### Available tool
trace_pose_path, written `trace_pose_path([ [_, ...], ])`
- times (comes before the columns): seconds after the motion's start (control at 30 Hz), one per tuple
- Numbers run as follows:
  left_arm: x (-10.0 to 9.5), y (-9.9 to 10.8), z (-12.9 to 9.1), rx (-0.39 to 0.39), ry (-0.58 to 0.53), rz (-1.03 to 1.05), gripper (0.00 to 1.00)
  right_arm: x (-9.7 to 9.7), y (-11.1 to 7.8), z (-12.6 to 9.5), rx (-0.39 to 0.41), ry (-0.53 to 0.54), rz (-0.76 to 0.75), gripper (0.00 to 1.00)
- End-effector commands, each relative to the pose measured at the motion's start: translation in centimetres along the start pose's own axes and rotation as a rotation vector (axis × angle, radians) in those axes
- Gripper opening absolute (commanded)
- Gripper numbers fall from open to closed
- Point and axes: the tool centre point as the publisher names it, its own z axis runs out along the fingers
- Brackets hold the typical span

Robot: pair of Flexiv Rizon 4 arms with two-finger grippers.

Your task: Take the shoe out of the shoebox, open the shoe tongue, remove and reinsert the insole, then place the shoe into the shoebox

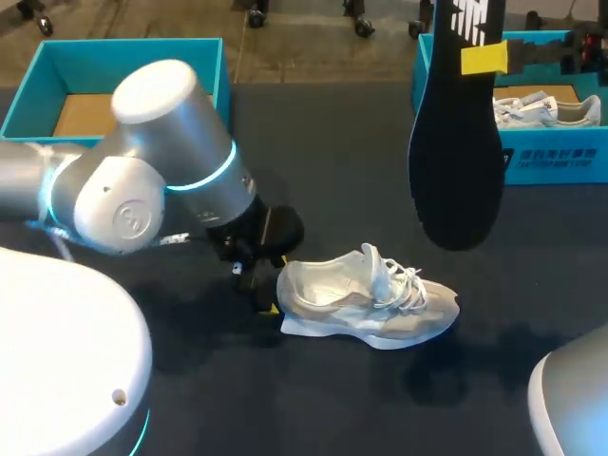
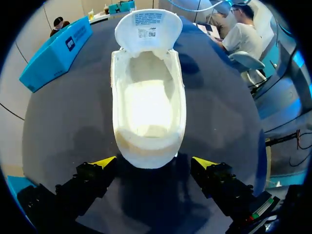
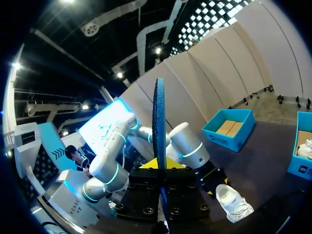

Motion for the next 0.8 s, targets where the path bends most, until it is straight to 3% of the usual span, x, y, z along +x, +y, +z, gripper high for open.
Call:
trace_pose_path([
  [0.03, -0.3, -0.5, -0.8, -0.138, -0.003, -0.017, 1.0, -0.2, 0.3, 0.3, 0.005, 0.001, 0.0, 0.0],
  [0.43, -0.9, -0.8, -2.6, -0.227, -0.026, -0.098, 1.0, -0.2, 0.3, 0.3, 0.005, 0.001, 0.0, 0.0],
  [0.8, -0.9, -2.5, -3.3, -0.243, -0.037, -0.073, 1.0, -0.2, 0.3, 0.3, 0.005, 0.001, 0.0, 0.0],
])
